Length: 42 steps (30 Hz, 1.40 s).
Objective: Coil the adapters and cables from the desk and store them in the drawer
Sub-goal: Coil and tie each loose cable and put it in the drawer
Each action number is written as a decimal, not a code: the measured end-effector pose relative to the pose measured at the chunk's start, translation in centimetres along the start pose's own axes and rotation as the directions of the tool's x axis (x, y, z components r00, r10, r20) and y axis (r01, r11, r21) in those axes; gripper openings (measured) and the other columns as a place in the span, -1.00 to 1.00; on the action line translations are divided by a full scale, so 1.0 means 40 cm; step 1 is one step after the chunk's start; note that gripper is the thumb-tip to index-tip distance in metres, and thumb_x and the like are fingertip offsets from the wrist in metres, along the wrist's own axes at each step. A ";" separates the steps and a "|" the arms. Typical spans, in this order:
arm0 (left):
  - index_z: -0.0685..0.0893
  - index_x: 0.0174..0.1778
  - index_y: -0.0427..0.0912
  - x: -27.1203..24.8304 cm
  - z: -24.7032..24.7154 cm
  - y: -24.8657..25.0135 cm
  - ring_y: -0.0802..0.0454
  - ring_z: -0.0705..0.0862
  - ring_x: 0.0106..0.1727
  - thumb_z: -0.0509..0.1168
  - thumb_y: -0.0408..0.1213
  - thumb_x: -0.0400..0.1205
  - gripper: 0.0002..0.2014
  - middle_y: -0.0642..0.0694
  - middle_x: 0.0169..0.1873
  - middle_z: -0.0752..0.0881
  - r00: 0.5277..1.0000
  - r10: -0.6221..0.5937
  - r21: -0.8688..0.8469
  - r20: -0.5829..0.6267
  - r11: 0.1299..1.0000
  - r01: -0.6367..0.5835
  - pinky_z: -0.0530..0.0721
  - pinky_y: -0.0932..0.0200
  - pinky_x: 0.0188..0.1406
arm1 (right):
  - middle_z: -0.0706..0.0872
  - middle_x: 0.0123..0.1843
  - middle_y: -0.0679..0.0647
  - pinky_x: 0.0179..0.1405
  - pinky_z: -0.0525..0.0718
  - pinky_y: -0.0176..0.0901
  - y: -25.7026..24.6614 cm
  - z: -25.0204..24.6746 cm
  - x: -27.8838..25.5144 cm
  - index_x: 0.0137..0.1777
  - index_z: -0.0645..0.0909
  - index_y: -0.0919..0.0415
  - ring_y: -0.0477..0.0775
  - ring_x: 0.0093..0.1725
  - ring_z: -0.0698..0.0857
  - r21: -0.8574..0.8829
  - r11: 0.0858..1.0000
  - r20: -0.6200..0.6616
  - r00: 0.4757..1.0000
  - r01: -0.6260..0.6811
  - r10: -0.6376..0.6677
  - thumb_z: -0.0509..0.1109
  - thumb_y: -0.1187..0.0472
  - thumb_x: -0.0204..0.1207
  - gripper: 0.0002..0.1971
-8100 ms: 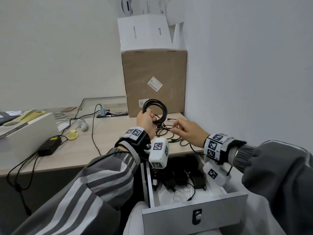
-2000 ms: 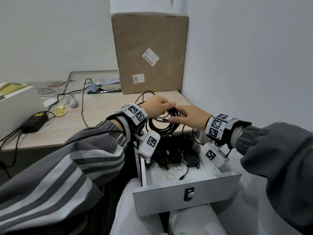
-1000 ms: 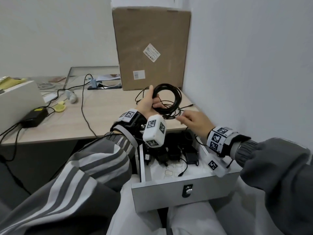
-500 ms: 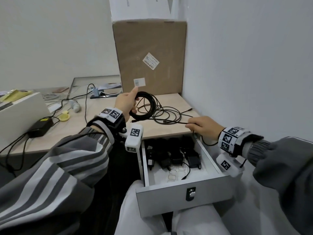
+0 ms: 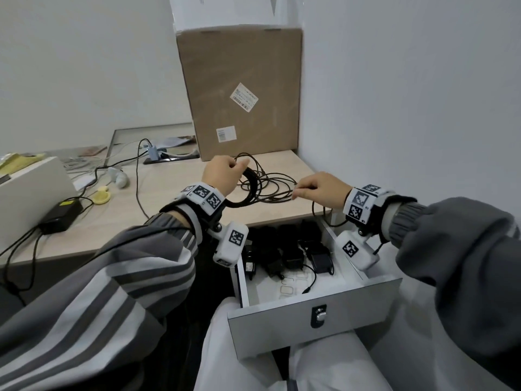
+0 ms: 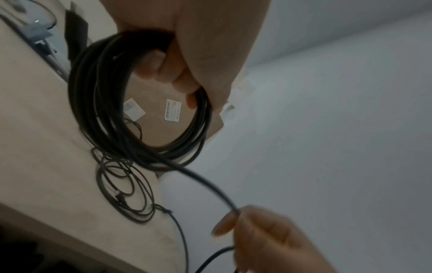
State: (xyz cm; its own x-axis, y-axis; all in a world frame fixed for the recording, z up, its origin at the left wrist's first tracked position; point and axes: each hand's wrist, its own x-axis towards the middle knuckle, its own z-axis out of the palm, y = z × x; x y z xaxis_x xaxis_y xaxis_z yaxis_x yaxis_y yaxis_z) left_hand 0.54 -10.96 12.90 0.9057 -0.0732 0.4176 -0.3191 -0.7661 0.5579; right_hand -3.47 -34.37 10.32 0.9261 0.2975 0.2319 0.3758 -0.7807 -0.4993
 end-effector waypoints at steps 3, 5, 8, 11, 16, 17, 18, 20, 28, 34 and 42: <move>0.55 -0.43 -0.24 0.017 -0.008 0.000 -0.02 0.35 -0.50 0.20 0.07 0.67 -0.51 -0.05 -0.59 0.38 0.989 -0.101 -0.192 -0.110 0.978 0.079 0.36 0.12 -0.39 | 0.67 -0.28 0.01 -0.18 0.51 -0.16 0.022 0.030 -0.023 -0.09 0.74 0.07 -0.02 -0.26 0.58 -0.062 0.997 0.110 0.992 -0.055 0.061 0.31 0.09 0.62 -0.81; 0.64 -0.38 -0.24 0.020 -0.004 0.012 -0.01 0.36 -0.51 0.21 0.09 0.66 -0.52 -0.04 -0.61 0.40 0.979 -0.167 -0.313 -0.118 0.942 0.123 0.43 0.07 -0.35 | 0.69 -0.24 0.00 -0.23 0.47 -0.28 0.028 0.054 -0.043 -0.03 0.73 0.15 -0.07 -0.26 0.58 -0.065 0.993 0.165 0.980 -0.102 0.112 0.30 0.07 0.63 -0.78; 0.67 -0.36 -0.25 0.018 0.012 0.042 -0.01 0.37 -0.53 0.22 0.08 0.66 -0.52 -0.06 -0.58 0.46 0.981 -0.175 -0.372 -0.088 0.919 0.130 0.44 0.06 -0.34 | 0.70 0.03 0.05 -0.04 0.46 -0.29 0.009 0.082 -0.055 0.20 0.65 0.24 0.00 0.01 0.63 -0.134 0.986 0.232 0.964 -0.099 0.128 0.29 0.04 0.64 -0.69; 0.68 -0.28 -0.41 0.009 0.025 0.079 0.00 0.37 -0.52 0.21 0.07 0.67 -0.46 -0.06 -0.57 0.43 0.995 -0.072 -0.304 -0.074 0.951 0.047 0.39 0.11 -0.38 | 0.58 0.40 0.05 0.34 0.45 -0.24 -0.038 0.068 -0.055 0.46 0.46 0.17 0.03 0.38 0.55 -0.132 0.987 0.271 0.955 -0.089 0.122 0.39 0.00 0.56 -0.49; 0.54 -0.41 -0.24 -0.021 0.030 0.140 0.11 0.33 -0.57 0.21 0.06 0.68 -0.53 0.01 -0.61 0.39 0.984 0.164 -0.166 0.066 0.974 -0.151 0.27 0.21 -0.55 | 0.50 0.47 0.10 0.27 0.42 -0.22 -0.107 -0.026 -0.056 0.50 0.37 0.17 0.06 0.40 0.52 -0.100 0.992 -0.060 0.996 -0.078 0.073 0.42 -0.06 0.51 -0.38; 0.52 -0.41 -0.24 -0.023 0.035 0.151 0.11 0.30 -0.57 0.21 0.06 0.68 -0.53 0.01 -0.60 0.37 0.973 0.205 -0.156 0.110 0.970 -0.187 0.25 0.25 -0.58 | 0.47 0.48 0.12 0.31 0.42 -0.17 -0.115 -0.040 -0.054 0.53 0.32 0.16 0.08 0.42 0.49 -0.119 0.990 -0.107 0.993 -0.070 0.057 0.42 -0.10 0.49 -0.32; 0.52 -0.40 -0.26 -0.025 0.038 0.163 0.11 0.29 -0.57 0.21 0.05 0.69 -0.52 0.01 -0.60 0.36 0.959 0.245 -0.150 0.145 0.963 -0.223 0.22 0.29 -0.61 | 0.48 0.44 0.13 0.30 0.47 -0.13 -0.119 -0.051 -0.049 0.53 0.31 0.15 0.08 0.41 0.50 -0.145 0.987 -0.123 0.991 -0.067 0.049 0.42 -0.12 0.48 -0.30; 0.57 -0.39 -0.31 -0.030 0.041 0.183 0.13 0.33 -0.57 0.16 0.03 0.72 -0.49 -0.01 -0.58 0.41 0.939 0.295 -0.149 0.178 0.951 -0.271 0.23 0.31 -0.61 | 0.60 0.22 0.07 0.04 0.52 -0.24 -0.129 -0.070 -0.044 0.42 0.39 0.17 0.04 0.20 0.61 -0.155 0.986 -0.096 0.994 -0.062 0.047 0.39 -0.04 0.53 -0.47; 0.55 0.00 -0.19 -0.038 0.067 0.191 0.16 0.57 -0.25 0.11 0.12 0.71 -0.61 0.04 -0.24 0.63 0.980 0.166 -0.451 0.106 0.887 -0.101 0.50 0.22 -0.18 | 0.74 -0.14 0.11 -0.29 0.47 -0.30 -0.090 -0.045 -0.055 -0.12 0.45 0.04 -0.02 -0.22 0.63 0.066 0.997 -0.208 0.977 -0.043 0.056 0.19 0.21 0.68 -0.87; 0.22 0.58 -0.05 -0.064 0.151 0.133 0.06 0.39 0.49 0.20 0.38 0.50 -0.17 -0.04 0.57 0.29 0.981 -0.068 -0.645 0.182 0.745 0.172 0.40 0.07 0.41 | 0.73 -0.20 0.04 -0.38 0.42 -0.53 -0.007 -0.003 -0.069 -0.07 0.51 0.22 -0.08 -0.25 0.59 0.308 0.942 -0.417 0.870 -0.137 0.263 0.16 0.16 0.69 -0.82; 0.55 0.22 -0.26 -0.104 0.229 0.181 -0.05 0.68 0.04 0.26 0.02 0.67 -0.60 -0.17 0.06 0.65 0.909 -0.030 -0.750 0.417 0.553 0.362 0.68 0.07 0.22 | 0.77 -0.10 0.11 -0.12 0.50 -0.14 0.058 0.043 -0.091 -0.01 0.56 0.29 0.07 -0.05 0.66 0.468 0.860 -0.440 0.790 -0.203 0.426 0.17 0.13 0.67 -0.77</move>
State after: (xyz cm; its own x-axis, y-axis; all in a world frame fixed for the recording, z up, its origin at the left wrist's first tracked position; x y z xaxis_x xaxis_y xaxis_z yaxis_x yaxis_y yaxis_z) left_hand -2.97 -22.05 8.62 0.9486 -0.3099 0.0641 -0.0581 0.0287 0.9979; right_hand -5.92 -36.31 6.91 0.8778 -0.3397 0.3379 0.1502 -0.4746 -0.8673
